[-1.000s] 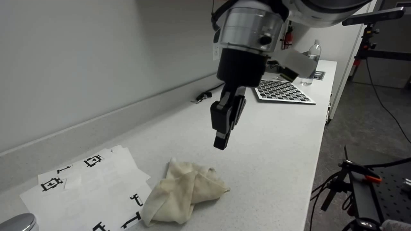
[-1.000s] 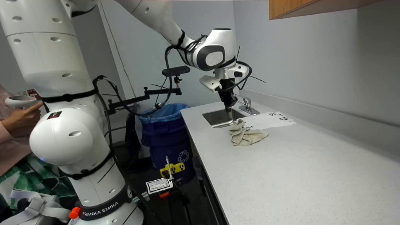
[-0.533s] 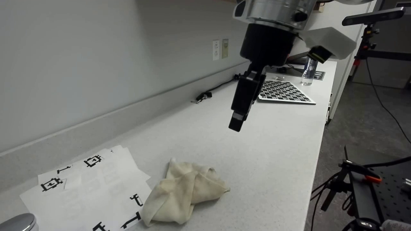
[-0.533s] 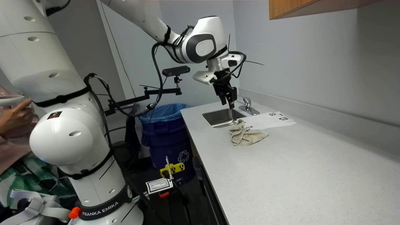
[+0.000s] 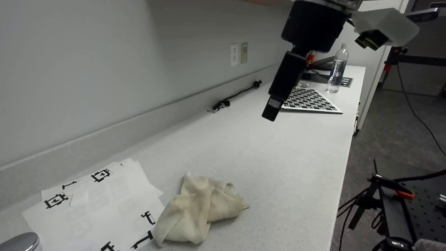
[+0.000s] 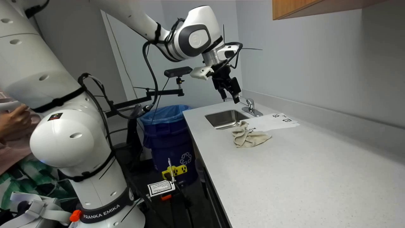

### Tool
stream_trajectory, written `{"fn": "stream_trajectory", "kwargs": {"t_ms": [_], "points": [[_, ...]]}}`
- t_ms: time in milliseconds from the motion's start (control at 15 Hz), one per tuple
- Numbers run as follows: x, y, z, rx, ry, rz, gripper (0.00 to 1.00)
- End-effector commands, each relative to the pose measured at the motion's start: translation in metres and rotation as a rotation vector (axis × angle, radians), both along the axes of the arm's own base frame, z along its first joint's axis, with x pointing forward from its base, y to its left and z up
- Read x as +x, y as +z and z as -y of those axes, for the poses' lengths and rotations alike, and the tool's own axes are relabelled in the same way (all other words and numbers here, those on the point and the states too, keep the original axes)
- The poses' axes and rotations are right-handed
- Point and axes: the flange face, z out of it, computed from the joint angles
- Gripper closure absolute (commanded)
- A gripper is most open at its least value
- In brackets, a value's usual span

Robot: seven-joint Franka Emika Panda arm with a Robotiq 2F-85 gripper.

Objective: Use the towel to wipe the counter

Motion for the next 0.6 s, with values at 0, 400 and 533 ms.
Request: {"fn": "stream_trajectory", "kwargs": {"t_ms": [0,400,533], "points": [[-0.0014,0.0040,0.0004,0.001,-0.003,0.007,0.00],[-0.0014,0.0018,0.0005,0.001,-0.004,0.002,0.00],[-0.0014,0.0018,0.0004,0.001,-0.004,0.002,0.00]]}}
